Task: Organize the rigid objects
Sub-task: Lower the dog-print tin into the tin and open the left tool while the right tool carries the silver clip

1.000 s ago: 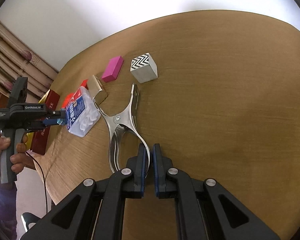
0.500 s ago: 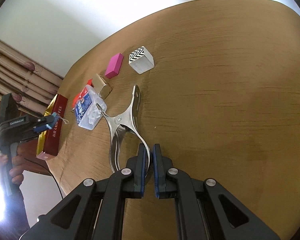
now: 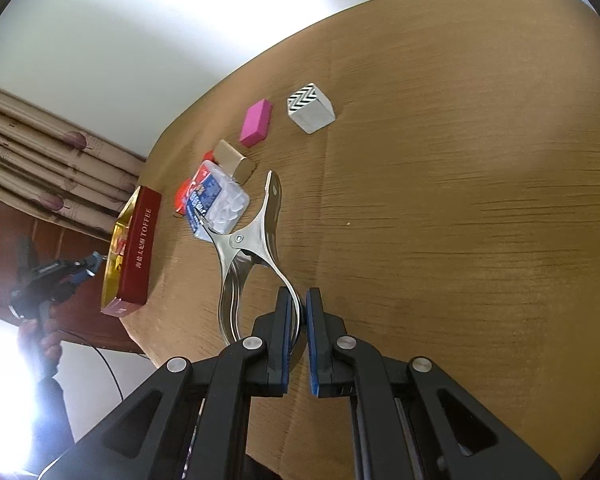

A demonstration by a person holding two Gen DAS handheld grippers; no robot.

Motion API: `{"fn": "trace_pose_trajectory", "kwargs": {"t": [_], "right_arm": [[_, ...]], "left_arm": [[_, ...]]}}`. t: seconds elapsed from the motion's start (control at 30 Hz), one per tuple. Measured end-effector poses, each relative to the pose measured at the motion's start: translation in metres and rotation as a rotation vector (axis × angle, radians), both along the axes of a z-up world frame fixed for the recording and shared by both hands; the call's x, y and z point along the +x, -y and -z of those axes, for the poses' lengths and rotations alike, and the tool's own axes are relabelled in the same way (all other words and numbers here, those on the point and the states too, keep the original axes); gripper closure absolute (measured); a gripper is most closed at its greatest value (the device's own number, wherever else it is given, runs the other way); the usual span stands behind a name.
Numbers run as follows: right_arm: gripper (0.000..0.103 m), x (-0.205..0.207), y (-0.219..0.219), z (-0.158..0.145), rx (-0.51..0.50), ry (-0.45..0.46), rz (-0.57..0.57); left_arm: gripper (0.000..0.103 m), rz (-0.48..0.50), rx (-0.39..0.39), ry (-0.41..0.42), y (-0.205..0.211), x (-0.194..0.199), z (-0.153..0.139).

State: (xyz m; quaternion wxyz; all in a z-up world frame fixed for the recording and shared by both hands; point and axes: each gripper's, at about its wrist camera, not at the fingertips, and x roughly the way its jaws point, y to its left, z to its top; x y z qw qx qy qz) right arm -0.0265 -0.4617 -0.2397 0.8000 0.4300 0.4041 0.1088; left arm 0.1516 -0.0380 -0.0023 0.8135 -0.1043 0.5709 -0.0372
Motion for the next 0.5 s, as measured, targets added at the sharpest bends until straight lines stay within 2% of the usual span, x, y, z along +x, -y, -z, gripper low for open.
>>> {"fn": "trace_pose_trajectory", "kwargs": {"t": [0.27,0.5], "right_arm": [[0.096,0.000,-0.007,-0.014,0.029,0.016,-0.015],[0.096,0.005,-0.013,-0.024,0.057,0.021,-0.036]], "left_arm": [[0.070,-0.039,0.024,-0.040,-0.018,0.010,0.040],[0.067,-0.069,0.087,-0.017,-0.027,-0.001,0.046]]}}
